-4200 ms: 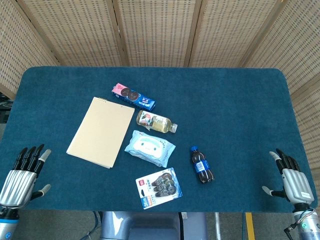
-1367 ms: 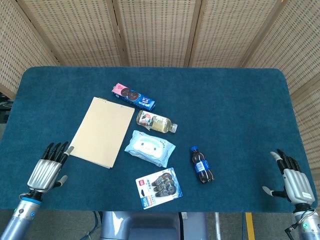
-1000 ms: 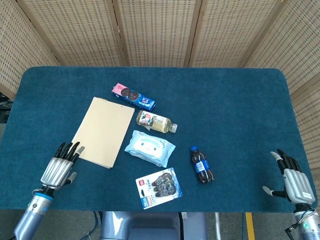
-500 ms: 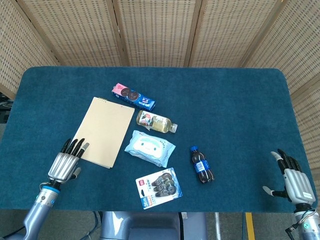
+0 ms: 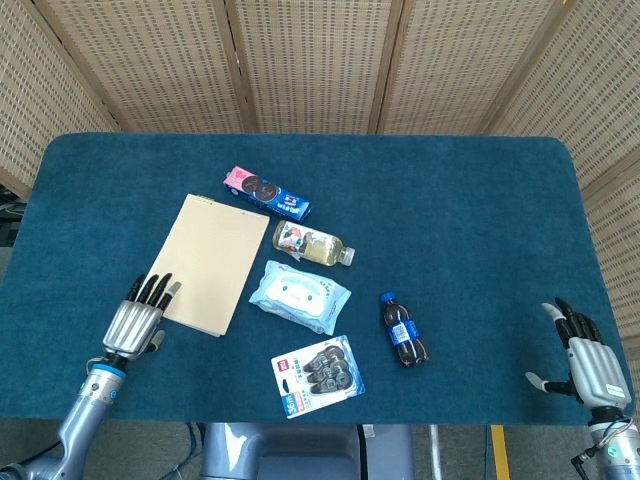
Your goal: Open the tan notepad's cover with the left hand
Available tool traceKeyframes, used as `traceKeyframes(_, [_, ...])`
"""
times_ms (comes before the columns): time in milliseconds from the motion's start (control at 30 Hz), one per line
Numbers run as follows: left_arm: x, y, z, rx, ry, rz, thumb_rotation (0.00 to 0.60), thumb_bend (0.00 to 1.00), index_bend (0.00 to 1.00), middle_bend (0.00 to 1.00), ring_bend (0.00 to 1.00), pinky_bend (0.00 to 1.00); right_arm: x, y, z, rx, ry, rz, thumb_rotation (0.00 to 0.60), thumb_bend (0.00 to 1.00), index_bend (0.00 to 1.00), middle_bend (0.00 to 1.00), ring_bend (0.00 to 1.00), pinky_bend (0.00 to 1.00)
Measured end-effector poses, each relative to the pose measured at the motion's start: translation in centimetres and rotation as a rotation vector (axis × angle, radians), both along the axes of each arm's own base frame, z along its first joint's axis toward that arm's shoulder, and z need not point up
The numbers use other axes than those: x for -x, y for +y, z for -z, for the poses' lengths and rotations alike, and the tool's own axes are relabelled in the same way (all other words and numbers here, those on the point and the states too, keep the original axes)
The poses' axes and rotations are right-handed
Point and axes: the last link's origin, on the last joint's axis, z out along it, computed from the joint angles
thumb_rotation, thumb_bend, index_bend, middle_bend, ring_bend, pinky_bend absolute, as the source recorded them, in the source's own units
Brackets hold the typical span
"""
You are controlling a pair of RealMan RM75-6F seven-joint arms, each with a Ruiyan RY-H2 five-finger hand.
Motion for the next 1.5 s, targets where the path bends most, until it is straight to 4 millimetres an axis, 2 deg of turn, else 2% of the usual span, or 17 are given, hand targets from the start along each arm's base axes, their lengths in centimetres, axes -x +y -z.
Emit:
traceKeyframes(867, [-0.2,1.1,1.5,-0.012,0.020,-0.004,0.600,0.35,0.03,0.00,0.00,0.00,0.0,0.0,0.0,0.000,0.000,0.000,0.600,0.16,0.06,0.00,0.00,0.00])
traceKeyframes(1500, [-0.6,1.8,1.7,-0.025,0.017,-0.006,0.600,0.35,0.03,0.00,0.00,0.00,0.0,0.0,0.0,0.001,-0.002,0.000,0.600,0.16,0.06,0.00,0.00,0.00])
